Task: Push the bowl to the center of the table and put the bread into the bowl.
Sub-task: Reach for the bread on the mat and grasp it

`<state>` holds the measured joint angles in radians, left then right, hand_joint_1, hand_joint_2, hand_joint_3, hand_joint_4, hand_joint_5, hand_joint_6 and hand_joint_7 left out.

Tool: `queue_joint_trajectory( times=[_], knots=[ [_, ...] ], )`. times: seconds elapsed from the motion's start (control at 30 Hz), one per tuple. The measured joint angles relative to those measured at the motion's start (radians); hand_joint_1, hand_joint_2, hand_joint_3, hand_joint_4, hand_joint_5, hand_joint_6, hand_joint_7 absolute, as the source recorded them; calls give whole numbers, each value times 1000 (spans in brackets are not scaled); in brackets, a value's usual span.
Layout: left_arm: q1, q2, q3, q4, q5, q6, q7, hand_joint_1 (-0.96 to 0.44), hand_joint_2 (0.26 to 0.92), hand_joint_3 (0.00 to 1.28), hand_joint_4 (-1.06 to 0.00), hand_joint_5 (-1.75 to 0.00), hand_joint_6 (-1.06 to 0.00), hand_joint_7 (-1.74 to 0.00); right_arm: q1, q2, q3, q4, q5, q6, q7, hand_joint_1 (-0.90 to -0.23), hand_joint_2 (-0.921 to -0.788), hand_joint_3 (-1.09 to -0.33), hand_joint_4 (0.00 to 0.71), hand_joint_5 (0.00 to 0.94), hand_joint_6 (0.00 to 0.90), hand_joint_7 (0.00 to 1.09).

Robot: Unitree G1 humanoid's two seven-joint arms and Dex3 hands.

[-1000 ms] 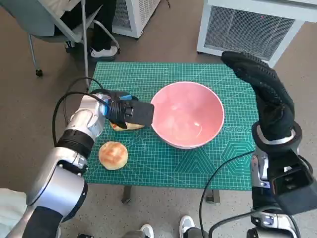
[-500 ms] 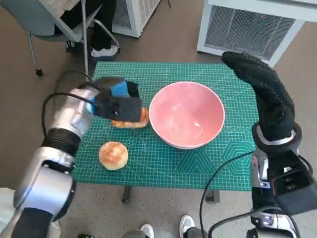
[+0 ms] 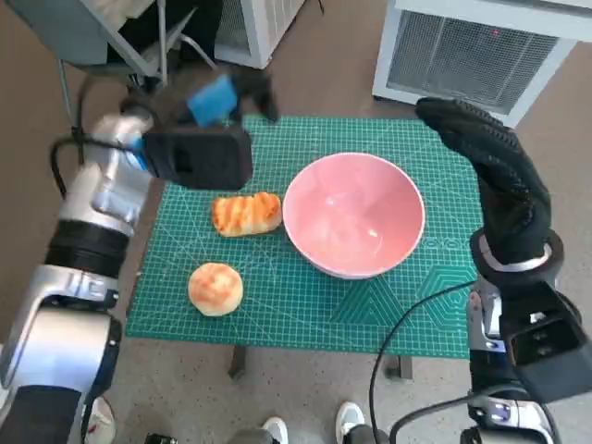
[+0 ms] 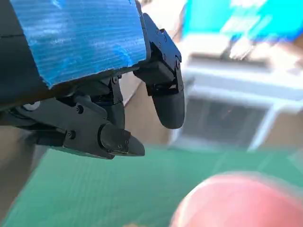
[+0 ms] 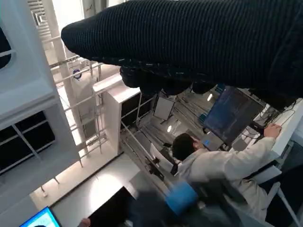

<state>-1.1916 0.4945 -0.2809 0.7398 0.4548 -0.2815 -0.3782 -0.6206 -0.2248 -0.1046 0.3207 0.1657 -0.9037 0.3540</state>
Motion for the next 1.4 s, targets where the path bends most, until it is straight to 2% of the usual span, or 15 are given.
queue_joint_trajectory(
  times=[0.37, 0.6, 0.67, 0.7, 0.73, 0.77, 0.8, 0.9, 1.03, 1.13, 1.23, 1.4],
  knots=[
    [9, -70, 19, -202, -47, 10, -12, 1, 919, 71, -655, -1151, -648, -1203, 17, 0, -1, -41, 2, 24, -5, -560, -921, -786, 291, 0, -1, 683],
    [27, -100, 12, -216, -69, -14, -55, 1, 920, 70, -682, -1159, -624, -1192, 37, -1, -4, -80, -4, 44, -20, -561, -921, -787, 291, 0, -1, 683],
    [31, -102, 11, -216, -78, -21, -77, 1, 920, 92, -664, -1162, -589, -1238, 43, -2, -5, -89, -6, 49, -24, -561, -921, -787, 291, 0, -1, 684],
    [32, -101, 11, -216, -80, -23, -90, -7, 905, 88, -584, -1015, -536, -1125, 47, -2, -6, -93, -6, 52, -26, -561, -921, -787, 291, 0, -1, 684],
    [33, -98, 11, -216, -84, -25, -106, -17, 885, 78, -515, -711, -494, -891, 50, -2, -6, -98, -6, 56, -29, -561, -921, -787, 291, 0, -1, 684],
    [35, -92, 11, -216, -87, -26, -125, -67, 840, 58, -329, -454, -326, -632, 52, -2, -6, -104, -6, 60, -30, -561, -921, -787, 291, 0, -1, 684],
    [37, -84, 10, -216, -88, -24, -146, -135, 802, 43, -210, -291, -214, -427, 54, -2, -7, -108, -6, 63, -31, -560, -921, -787, 290, 0, -1, 684],
    [41, -42, -7, -246, -65, 50, -241, -299, 739, 24, -68, -95, -70, -139, 59, -3, -8, -124, -6, 69, -35, -557, -921, -786, 290, 0, -1, 684],
    [41, 9, -29, -299, -9, 222, -363, -407, 721, 17, -17, -24, -33, -44, 61, -4, -11, -129, -7, 71, -40, -555, -921, -786, 289, 0, -1, 684],
    [52, 41, -33, -369, 22, 349, -436, -424, 720, 15, -5, -7, -41, -29, 64, -4, -11, -130, -11, 76, -45, -554, -921, -786, 289, 0, -1, 684],
    [72, 67, -30, -428, 36, 402, -449, -414, 722, 13, -1, -2, -56, -28, 69, -5, -11, -130, -12, 80, -48, -553, -921, -785, 290, 1, -1, 684],
    [116, 79, -22, -448, 35, 419, -430, -378, 728, 12, 1, 1, -79, -34, 70, -5, -8, -130, -12, 89, -49, -553, -921, -785, 292, 2, -1, 685]
  ],
)
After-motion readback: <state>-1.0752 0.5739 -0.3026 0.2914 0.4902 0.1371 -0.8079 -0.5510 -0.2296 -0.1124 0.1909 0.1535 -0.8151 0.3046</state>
